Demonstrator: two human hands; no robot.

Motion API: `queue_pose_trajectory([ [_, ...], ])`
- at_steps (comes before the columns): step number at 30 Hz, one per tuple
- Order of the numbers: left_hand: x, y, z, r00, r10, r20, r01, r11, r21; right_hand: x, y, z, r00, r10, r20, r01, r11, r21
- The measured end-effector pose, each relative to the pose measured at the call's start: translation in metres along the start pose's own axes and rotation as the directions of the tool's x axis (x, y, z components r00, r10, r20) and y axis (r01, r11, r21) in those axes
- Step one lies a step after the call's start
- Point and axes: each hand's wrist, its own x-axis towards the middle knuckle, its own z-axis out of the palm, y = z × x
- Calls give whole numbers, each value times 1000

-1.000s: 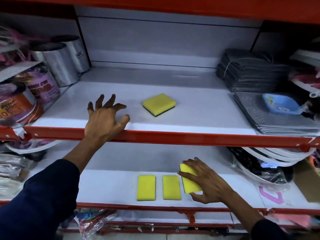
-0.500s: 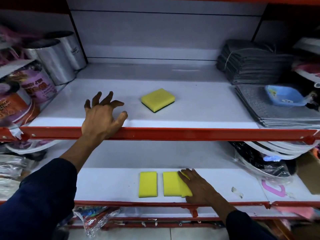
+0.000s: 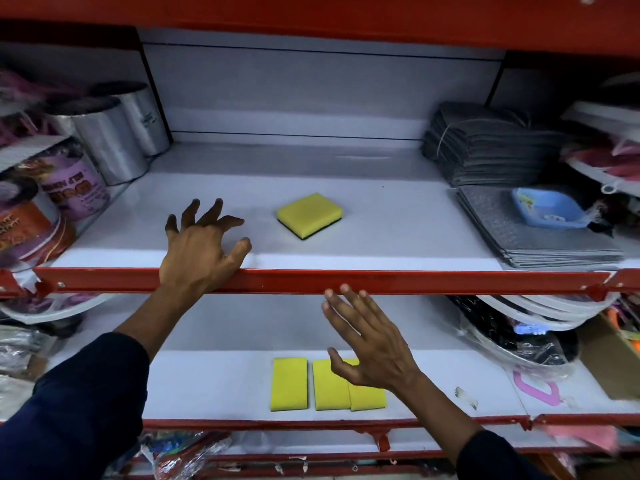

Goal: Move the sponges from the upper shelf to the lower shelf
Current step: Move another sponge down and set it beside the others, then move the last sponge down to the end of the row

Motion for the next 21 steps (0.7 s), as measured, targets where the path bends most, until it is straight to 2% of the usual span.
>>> queue_pose_trajectory([
  [3,1,2,-1,1000,7,5,-7,1000,9,39,-2,-26,993,60,-99,-64,997,-41],
  [10,1,1,-3,1000,5,6,-5,1000,7,121,16,-40,933,354,-61,-356,934,-28],
  [15,2,0,-3,1000,3,5,-3,1000,0,171,33,-15,814,564,140,-561,825,-59],
  [18,2,-1,-1,1000,-1,5,2,1000,-9,190,40,2,734,608,302,-604,788,-118],
  [21,3,-3,0,1000,-11,-2,11,1000,-22,200,47,13,698,620,358,-611,777,-154],
])
